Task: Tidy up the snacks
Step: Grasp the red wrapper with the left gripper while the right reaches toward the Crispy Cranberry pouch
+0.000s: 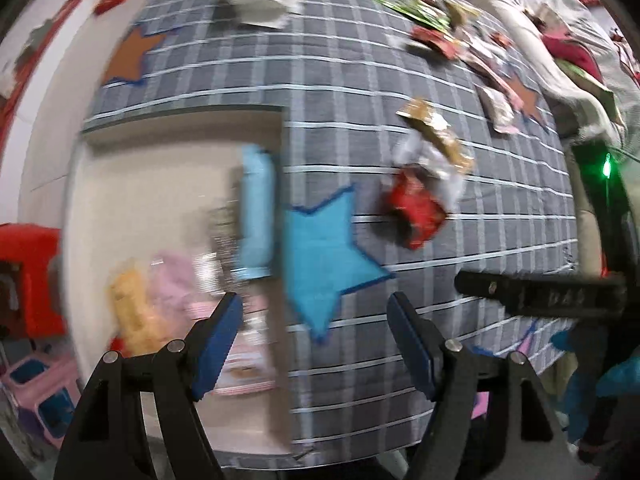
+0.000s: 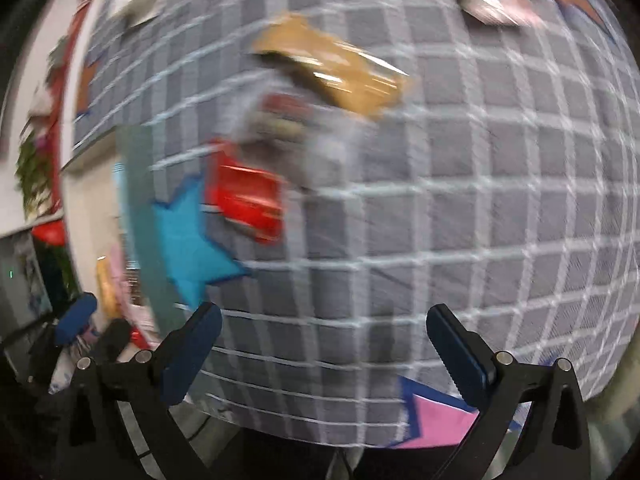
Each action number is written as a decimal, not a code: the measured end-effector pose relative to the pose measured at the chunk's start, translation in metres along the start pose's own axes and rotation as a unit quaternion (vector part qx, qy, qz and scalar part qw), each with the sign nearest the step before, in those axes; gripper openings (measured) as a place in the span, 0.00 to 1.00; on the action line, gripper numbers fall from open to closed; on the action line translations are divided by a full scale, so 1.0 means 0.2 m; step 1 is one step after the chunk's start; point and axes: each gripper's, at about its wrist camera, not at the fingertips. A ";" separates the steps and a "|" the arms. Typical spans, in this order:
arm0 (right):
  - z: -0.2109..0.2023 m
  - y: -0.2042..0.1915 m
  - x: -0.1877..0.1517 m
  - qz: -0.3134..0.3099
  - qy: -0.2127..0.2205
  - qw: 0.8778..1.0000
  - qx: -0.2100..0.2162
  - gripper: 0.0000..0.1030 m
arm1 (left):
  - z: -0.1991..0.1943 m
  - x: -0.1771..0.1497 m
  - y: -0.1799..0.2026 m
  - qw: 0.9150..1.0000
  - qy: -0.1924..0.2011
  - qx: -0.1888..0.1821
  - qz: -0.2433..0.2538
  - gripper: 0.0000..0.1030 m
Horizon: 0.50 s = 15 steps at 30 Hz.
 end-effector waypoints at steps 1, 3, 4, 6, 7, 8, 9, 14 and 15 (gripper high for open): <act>-0.01 0.05 -0.01 0.010 0.001 1.000 0.000 1.00 | 0.02 0.03 0.04 1.000 -0.007 -0.007 0.000 0.76; -0.03 0.16 -0.05 0.029 0.001 1.000 0.002 1.00 | 0.07 0.09 0.11 0.999 -0.025 -0.024 -0.010 0.76; -0.04 0.21 -0.06 0.038 0.000 0.999 0.004 1.00 | 0.10 0.12 0.13 0.999 -0.037 -0.033 -0.022 0.76; -0.06 0.28 -0.09 0.050 -0.001 0.999 0.007 1.00 | 0.17 0.18 0.15 0.995 -0.061 -0.050 -0.058 0.76; -0.07 0.32 -0.10 0.055 -0.001 0.998 0.008 1.00 | 0.21 0.22 0.16 0.993 -0.069 -0.055 -0.079 0.76; -0.08 0.35 -0.10 0.058 0.000 0.998 0.009 1.00 | 0.23 0.24 0.16 0.991 -0.075 -0.056 -0.092 0.76; -0.09 0.38 -0.11 0.061 0.000 0.998 0.010 1.00 | 0.25 0.27 0.17 0.990 -0.080 -0.057 -0.105 0.76; -0.12 0.51 -0.14 0.074 -0.002 0.997 0.016 1.00 | 0.34 0.34 0.16 0.980 -0.099 -0.057 -0.161 0.76; -0.12 0.53 -0.15 0.075 -0.003 0.997 0.017 1.00 | 0.36 0.36 0.16 0.979 -0.101 -0.054 -0.167 0.76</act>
Point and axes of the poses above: each gripper's, at about its wrist camera, not at the fingertips, and z roughly the way its jaws point, y to its right, x to its top, and after that the axes turned 11 degrees about x, right-handed
